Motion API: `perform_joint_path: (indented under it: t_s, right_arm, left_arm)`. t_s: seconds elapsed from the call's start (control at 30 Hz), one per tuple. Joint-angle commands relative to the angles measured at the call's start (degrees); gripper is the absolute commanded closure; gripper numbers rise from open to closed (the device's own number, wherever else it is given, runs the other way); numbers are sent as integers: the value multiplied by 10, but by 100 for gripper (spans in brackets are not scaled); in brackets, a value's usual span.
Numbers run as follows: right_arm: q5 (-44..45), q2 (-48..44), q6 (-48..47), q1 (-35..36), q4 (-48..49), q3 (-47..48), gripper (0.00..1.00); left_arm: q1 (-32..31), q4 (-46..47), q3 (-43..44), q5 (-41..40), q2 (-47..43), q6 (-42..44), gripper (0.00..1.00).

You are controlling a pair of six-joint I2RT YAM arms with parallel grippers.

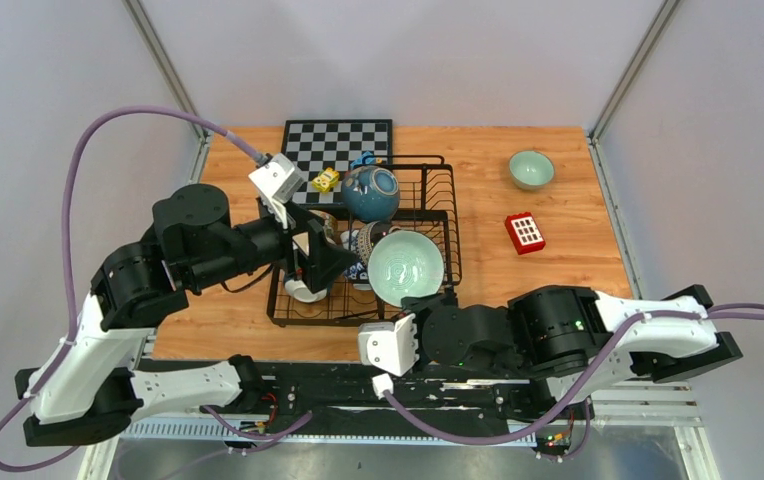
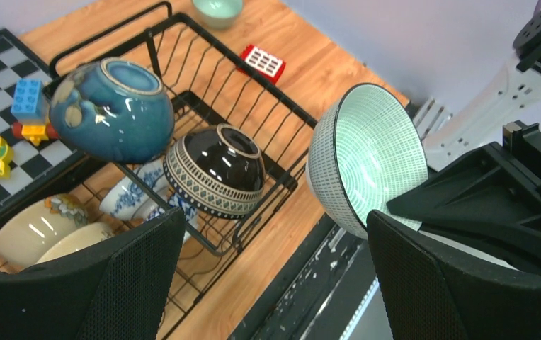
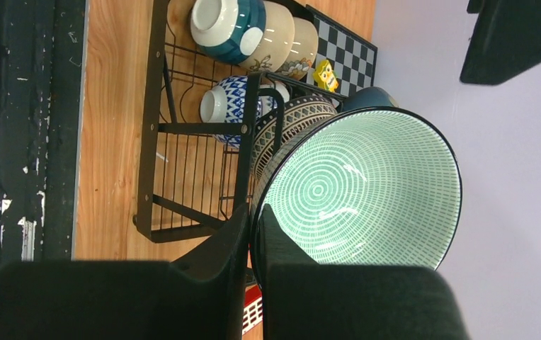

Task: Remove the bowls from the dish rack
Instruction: Pick up the bowl from the dish rack.

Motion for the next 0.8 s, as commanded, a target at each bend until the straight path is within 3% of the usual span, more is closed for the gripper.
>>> perform_joint_path:
  t_s: [0.0,0.33,0.77]
  right_arm:
    - [22,15,-5,11,-19,13,100]
    - [-5,41,25,13,-44,23,100]
    - [-22,55,16,13,-11,29,100]
  left_arm:
    - [1,-37,11,16,1,9,0]
    - [1,-87,67,17,74,23,8]
    - [-2,-119,59,28,118,31,33]
